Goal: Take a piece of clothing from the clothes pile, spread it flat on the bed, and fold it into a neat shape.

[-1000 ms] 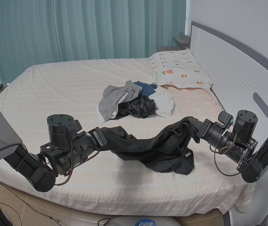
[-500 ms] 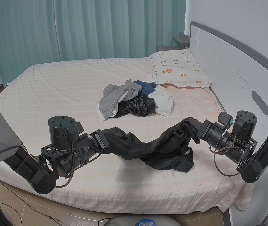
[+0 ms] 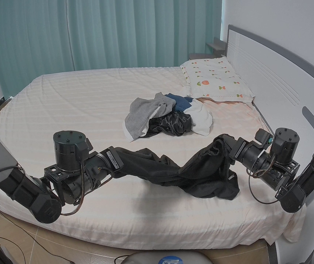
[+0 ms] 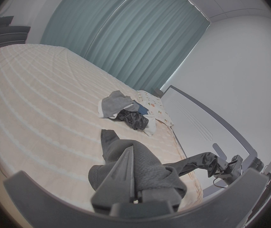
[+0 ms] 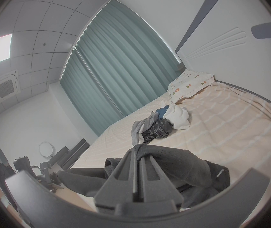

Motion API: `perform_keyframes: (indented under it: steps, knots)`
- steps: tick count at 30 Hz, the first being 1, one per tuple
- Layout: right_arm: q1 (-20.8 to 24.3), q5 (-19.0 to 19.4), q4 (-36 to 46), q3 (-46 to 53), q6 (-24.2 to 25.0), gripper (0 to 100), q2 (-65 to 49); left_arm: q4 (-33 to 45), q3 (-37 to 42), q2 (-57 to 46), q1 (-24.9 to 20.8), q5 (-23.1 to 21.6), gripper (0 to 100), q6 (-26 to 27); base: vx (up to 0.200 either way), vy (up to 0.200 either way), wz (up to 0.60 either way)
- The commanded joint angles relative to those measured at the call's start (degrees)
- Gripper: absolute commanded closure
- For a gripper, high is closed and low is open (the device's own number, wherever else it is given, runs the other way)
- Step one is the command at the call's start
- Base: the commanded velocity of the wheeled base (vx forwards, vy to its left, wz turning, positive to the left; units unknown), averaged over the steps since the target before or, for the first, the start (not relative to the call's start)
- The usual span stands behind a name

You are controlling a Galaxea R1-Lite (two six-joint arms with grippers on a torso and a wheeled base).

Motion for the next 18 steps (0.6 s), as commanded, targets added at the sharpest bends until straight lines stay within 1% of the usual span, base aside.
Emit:
perform_keyframes:
  steps: [1, 3, 5, 10, 14, 18]
  knots:
    - [0.1, -2.4, -0.1, -1.6, -0.9, 100, 0.4, 1.6, -0.8, -3.3, 0.2, 0.1, 100, 0.0, 0.0, 0.2, 0.0]
    - [0.1, -4.1, -0.1, -2.6, -1.4, 100, 0.6, 2.9, -0.8, -4.6, 0.1, 0.1, 100, 0.0, 0.0, 0.2, 0.0]
    - [0.1, -4.7, -0.4, -2.5, -2.1, 100, 0.7, 4.3, -1.1, -5.2, 0.2, 0.3, 100, 0.0, 0.0, 0.2, 0.0]
    - [0.4, -5.0, -1.7, -2.6, -3.6, 100, 0.4, 4.9, -2.2, -5.1, 1.1, 2.1, 100, 0.0, 0.0, 0.2, 0.0]
    - [0.4, -5.0, -4.7, -2.1, -3.7, 100, 0.7, 5.1, -2.0, -5.8, 1.0, 2.2, 100, 0.0, 0.0, 0.2, 0.0]
    - [0.4, -5.0, -5.0, -2.4, -3.6, 100, 1.1, 6.0, -2.1, -5.8, 1.0, 2.2, 100, 0.1, 0.0, 0.2, 0.0]
